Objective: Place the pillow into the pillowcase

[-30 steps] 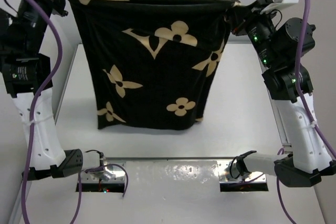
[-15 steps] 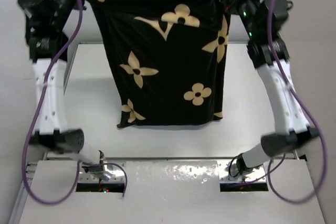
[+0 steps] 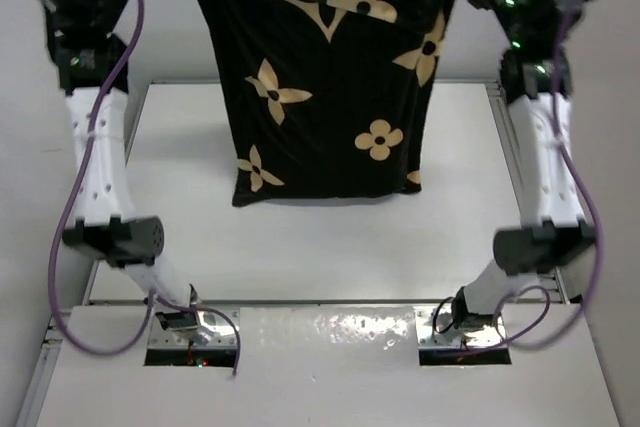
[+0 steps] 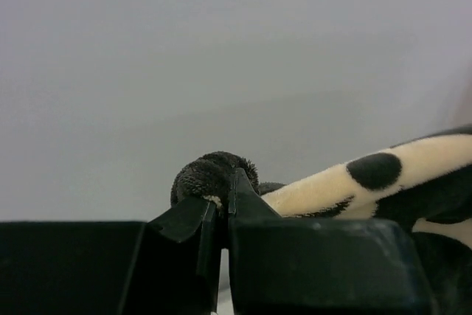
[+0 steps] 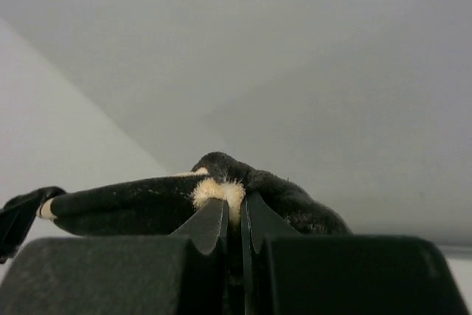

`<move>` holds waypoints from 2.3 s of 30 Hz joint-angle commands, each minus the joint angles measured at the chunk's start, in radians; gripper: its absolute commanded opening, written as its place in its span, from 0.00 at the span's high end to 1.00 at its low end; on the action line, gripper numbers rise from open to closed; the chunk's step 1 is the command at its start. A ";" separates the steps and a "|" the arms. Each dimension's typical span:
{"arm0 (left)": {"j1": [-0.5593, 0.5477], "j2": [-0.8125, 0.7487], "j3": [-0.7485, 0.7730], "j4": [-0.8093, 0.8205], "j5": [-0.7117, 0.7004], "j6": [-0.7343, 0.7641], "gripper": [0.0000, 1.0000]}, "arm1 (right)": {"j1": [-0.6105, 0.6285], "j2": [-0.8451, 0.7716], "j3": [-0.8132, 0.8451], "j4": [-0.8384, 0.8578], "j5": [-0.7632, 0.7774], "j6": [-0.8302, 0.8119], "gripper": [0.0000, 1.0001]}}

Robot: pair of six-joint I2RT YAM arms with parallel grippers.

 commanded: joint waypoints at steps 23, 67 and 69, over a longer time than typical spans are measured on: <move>0.139 -0.685 -0.595 -1.149 0.241 0.969 0.94 | -0.085 -1.300 -1.184 -0.626 -0.140 -0.351 1.00; -0.330 0.179 -0.758 -0.338 -0.124 0.532 0.20 | 0.186 0.092 -0.672 -0.163 0.052 -0.238 1.00; -0.309 0.275 -0.599 -0.303 -0.205 0.492 0.20 | 0.174 0.222 -0.429 -0.198 0.089 -0.209 0.90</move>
